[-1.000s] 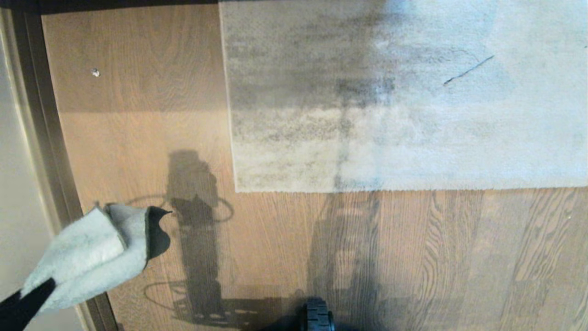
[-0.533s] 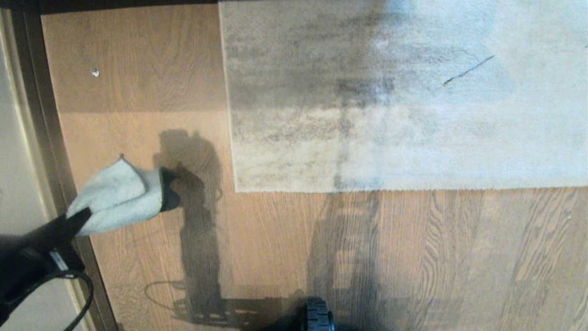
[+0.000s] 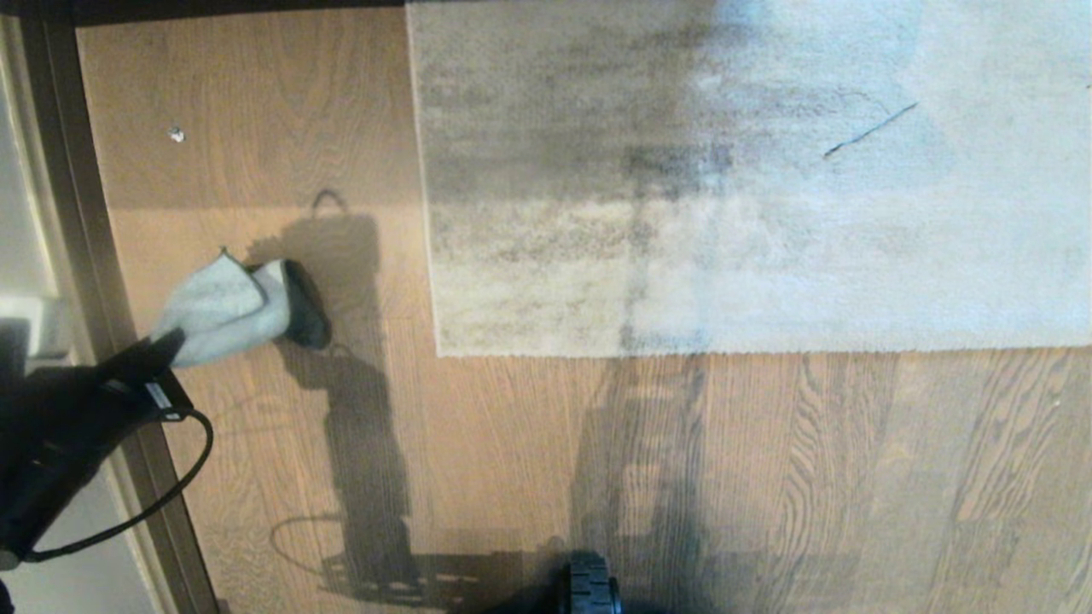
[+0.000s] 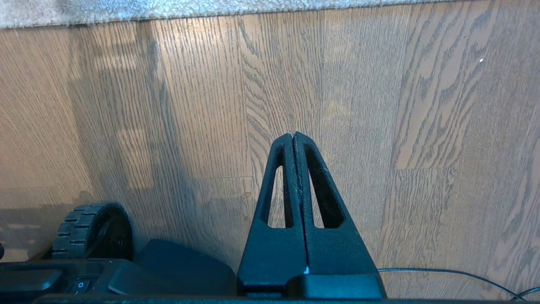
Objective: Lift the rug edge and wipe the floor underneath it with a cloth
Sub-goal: Put down the rag
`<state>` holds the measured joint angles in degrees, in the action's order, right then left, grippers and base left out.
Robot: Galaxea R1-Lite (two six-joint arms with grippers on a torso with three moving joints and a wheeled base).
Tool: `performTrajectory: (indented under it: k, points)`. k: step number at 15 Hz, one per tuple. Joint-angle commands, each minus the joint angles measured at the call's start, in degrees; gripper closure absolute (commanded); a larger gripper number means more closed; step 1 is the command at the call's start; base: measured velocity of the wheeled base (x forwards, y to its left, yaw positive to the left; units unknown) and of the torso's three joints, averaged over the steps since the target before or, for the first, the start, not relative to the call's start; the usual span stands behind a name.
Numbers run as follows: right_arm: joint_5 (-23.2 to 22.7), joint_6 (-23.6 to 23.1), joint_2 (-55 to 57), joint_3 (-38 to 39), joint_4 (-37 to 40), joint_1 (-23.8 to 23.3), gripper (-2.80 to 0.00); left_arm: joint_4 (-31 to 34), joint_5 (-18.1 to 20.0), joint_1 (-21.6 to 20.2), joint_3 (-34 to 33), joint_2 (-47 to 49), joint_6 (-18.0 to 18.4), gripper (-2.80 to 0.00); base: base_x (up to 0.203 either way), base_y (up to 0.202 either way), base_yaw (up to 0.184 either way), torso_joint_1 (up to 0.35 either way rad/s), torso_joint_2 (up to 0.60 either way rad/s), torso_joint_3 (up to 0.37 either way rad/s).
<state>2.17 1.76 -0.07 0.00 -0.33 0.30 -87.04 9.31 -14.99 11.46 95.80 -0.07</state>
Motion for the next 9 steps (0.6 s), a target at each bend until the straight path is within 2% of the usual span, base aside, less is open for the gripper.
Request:
performTrajectory:
  k: [1, 2, 9]
  points:
    - [0.0, 0.0, 0.1, 0.0, -0.1, 0.0, 0.0, -2.9, 0.1, -0.7, 0.3, 4.8, 0.0, 0.0, 0.0, 0.0, 0.0, 0.0, 0.0, 0.0]
    - [0.0, 0.0, 0.1, 0.0, 0.0, 0.0, 0.0, -2.9, 0.1, -0.6, 0.1, 4.9, 0.0, -2.8, 0.0, 0.0, 0.0, 0.0, 0.0, 0.0]
    - [0.0, 0.0, 0.1, 0.0, -0.1, 0.0, 0.0, -2.9, 0.3, -0.5, -2.1, 3.9, -1.3, -2.8, 0.0, 0.0, 0.0, 0.0, 0.0, 0.0]
